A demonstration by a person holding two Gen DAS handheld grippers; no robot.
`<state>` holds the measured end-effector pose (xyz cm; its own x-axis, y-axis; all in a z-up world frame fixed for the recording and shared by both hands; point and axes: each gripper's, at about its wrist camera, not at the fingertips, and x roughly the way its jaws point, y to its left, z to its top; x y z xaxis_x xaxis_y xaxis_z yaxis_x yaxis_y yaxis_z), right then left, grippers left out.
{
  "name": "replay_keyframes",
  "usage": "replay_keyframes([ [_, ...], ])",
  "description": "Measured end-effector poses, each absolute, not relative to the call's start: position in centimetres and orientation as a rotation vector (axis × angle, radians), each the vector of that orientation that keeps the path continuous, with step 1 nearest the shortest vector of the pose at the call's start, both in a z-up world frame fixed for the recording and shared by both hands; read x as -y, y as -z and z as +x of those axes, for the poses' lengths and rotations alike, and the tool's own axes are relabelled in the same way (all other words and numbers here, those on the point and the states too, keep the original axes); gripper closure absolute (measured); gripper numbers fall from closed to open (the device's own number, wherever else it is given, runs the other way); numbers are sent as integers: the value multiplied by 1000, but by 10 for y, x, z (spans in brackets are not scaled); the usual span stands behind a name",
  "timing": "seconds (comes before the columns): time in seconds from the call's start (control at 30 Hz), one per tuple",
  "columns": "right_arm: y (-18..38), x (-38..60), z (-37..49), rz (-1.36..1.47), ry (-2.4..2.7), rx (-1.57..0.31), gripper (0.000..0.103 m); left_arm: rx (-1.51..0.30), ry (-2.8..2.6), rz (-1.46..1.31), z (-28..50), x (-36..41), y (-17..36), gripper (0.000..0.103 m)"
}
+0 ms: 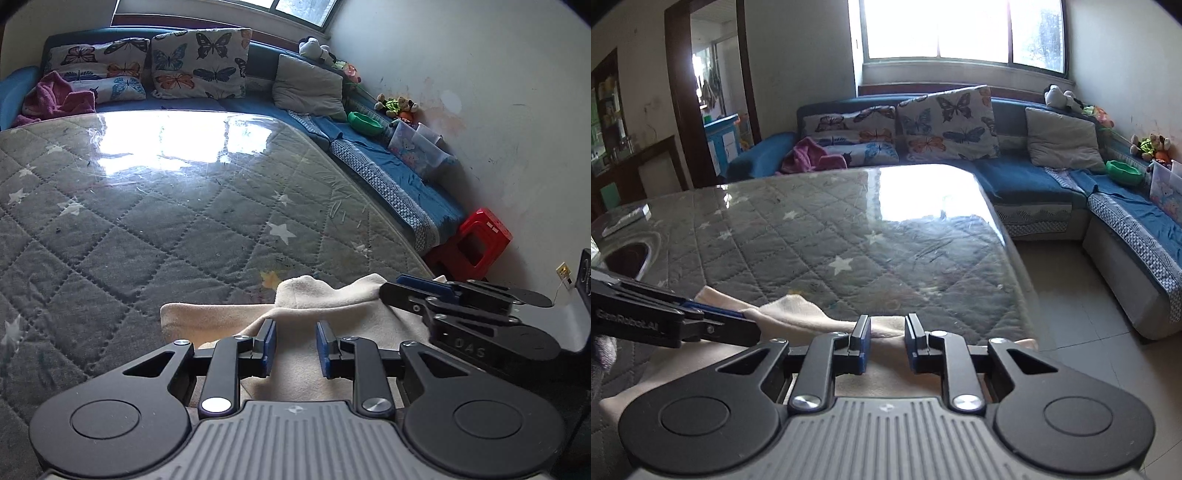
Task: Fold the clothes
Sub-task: 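Lower the folded edge onto the bundle with both grippers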
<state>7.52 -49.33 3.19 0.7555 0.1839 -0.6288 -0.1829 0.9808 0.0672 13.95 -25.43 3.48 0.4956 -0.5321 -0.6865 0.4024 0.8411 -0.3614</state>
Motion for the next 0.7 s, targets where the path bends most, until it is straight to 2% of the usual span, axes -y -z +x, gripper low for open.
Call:
replay_keyframes([
  [0.23, -40, 494, 61, -13, -198, -665, 82, -885, 563, -159, 134, 254, -40, 75],
  [0.7, -53, 501, -13, -38, -217, -650, 80, -807, 607, -88, 71, 261, -54, 73],
])
